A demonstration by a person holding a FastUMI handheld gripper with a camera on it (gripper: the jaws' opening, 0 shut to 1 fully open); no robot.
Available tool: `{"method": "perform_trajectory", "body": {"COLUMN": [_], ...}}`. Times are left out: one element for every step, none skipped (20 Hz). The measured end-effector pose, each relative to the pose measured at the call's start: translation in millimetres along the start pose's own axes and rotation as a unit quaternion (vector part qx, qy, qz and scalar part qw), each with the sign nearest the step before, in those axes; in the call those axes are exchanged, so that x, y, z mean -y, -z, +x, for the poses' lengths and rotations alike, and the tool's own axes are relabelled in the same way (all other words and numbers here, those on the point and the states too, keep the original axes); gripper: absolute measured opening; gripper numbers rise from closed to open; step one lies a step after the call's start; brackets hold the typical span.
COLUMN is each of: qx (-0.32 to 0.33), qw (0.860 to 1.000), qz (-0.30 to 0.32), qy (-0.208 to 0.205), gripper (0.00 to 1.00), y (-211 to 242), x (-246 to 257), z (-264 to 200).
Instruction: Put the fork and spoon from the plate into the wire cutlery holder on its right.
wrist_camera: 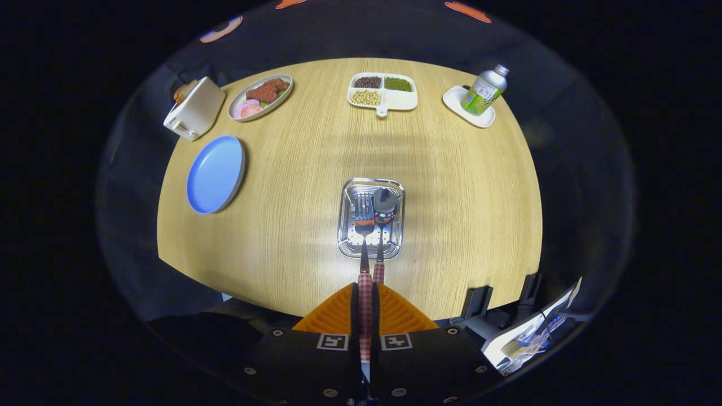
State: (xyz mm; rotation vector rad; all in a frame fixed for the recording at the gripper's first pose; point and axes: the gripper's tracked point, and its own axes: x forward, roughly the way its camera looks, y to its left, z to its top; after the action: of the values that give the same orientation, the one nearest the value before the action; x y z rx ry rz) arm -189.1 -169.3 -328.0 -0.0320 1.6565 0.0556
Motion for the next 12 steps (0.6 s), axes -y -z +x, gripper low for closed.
{"method": "perform_trajectory", "body": {"qx": [-0.011,-0.021,-0.034,-0.045,-0.059,-0.068,-0.079,-0.088,-0.095,-0.103,-0.107,-0.110], "qw": [1.000,1.000,0.999,0.999,0.998,0.997,0.996,0.996,0.995,0.994,0.994,0.993], "qz": [-0.005,-0.011,-0.012,-0.016,-0.017,-0.020,-0.021,-0.023,-0.025,-0.025,-0.026,-0.023], "qy": [-0.002,-0.007,-0.008,-0.012,-0.015,-0.018,-0.019,-0.019,-0.020,-0.020,-0.023,-0.024], "gripper": [0.06,0.06,0.06,0.06,0.06,0.06,0.07,0.07,0.07,0.07,0.07,0.07], "y": [-2,-3,-4,-6,-6,-8,-10,-12,-14,-15,-17,-19], "x": [0,-1,-1,-1,0,0,1,0,0,0,-1,-2], "z": [2,5,7,11,14,19,22,26,29,32,33,35]}}
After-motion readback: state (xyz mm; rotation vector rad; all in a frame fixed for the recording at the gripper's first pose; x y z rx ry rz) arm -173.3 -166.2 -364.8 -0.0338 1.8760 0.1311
